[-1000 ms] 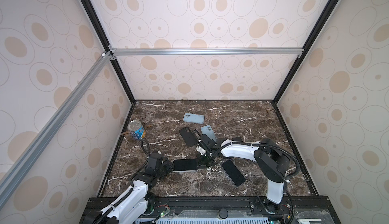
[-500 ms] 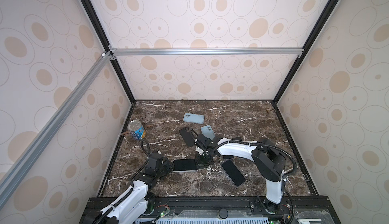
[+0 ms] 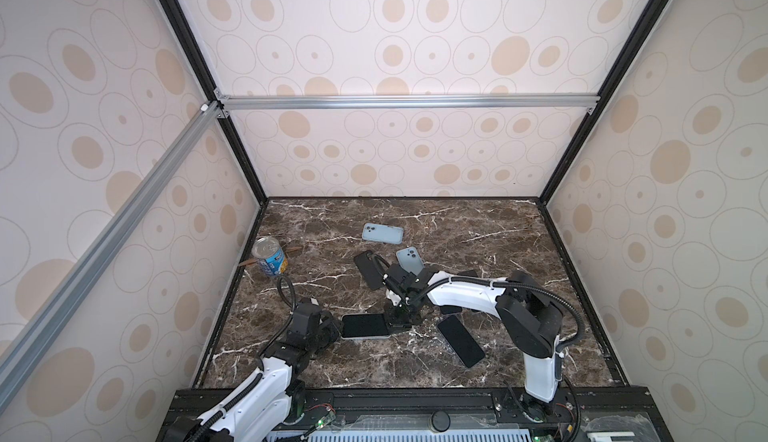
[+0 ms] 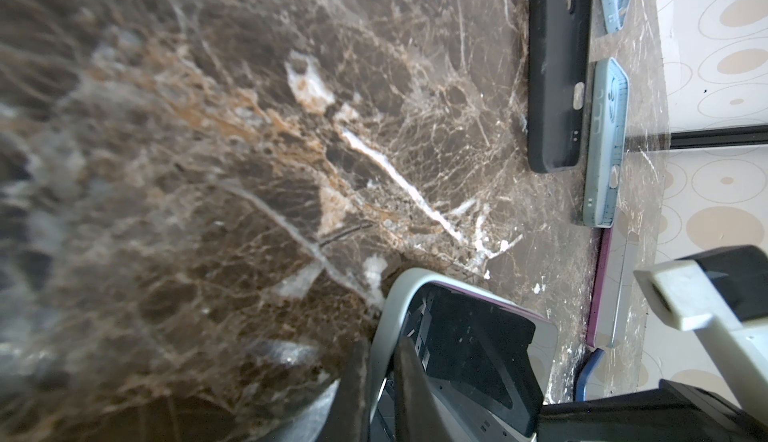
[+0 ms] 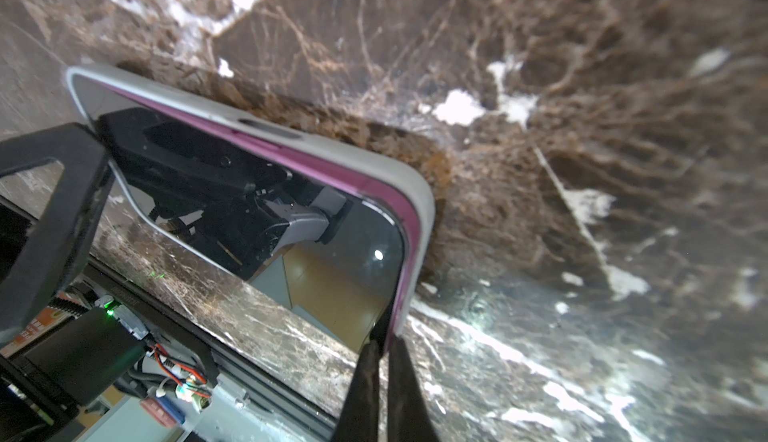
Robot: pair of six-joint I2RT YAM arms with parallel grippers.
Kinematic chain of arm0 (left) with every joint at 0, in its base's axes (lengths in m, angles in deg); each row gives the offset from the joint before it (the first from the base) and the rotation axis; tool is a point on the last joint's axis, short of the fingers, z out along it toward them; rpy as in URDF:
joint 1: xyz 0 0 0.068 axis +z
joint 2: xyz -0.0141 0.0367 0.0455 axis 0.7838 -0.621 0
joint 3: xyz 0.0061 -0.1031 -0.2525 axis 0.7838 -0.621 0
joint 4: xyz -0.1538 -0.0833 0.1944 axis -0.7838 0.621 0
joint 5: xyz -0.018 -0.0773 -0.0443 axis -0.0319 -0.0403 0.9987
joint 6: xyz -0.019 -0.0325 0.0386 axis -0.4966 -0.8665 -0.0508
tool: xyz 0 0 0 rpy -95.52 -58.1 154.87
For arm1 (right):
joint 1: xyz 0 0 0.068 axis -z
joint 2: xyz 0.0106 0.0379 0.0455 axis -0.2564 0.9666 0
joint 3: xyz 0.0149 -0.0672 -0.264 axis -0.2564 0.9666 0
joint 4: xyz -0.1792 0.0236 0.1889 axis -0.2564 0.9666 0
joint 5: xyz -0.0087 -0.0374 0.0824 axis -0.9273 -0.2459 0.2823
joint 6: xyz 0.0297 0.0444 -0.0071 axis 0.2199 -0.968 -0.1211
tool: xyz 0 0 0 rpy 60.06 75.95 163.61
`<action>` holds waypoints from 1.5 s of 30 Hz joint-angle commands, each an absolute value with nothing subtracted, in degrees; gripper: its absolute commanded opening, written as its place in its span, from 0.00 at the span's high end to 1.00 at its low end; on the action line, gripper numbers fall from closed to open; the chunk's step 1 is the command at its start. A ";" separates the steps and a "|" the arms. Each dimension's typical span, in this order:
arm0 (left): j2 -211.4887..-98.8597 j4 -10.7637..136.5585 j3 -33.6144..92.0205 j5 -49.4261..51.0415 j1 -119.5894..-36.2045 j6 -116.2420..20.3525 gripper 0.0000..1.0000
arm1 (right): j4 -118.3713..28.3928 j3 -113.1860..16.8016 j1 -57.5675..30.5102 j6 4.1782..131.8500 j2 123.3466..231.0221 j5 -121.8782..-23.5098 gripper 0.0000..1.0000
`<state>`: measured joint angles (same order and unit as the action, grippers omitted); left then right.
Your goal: Put the phone into the phone case
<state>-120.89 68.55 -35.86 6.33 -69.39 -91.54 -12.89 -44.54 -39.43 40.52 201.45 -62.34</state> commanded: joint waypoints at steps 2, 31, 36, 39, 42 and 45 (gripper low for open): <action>-120.84 74.89 -37.06 13.02 -71.45 -93.74 0.88 | -22.26 -37.40 -44.25 39.69 204.83 -69.53 0.92; -127.24 78.72 -26.36 10.94 -70.99 -83.78 0.71 | -18.26 -39.06 -37.69 46.04 193.80 -69.78 0.81; -127.74 78.82 -27.02 11.09 -70.95 -83.11 0.72 | -20.03 -38.56 -37.68 45.46 196.11 -68.88 0.81; -127.75 78.22 -27.83 11.64 -70.96 -83.50 0.75 | -20.97 -38.00 -37.69 44.94 197.03 -67.68 0.83; -127.64 77.84 -28.46 11.99 -71.01 -84.11 0.77 | -21.16 -37.41 -37.70 44.50 197.89 -66.82 0.85; -127.21 77.56 -28.99 12.13 -71.02 -84.44 0.79 | -20.86 -36.41 -37.71 44.14 198.65 -66.69 0.86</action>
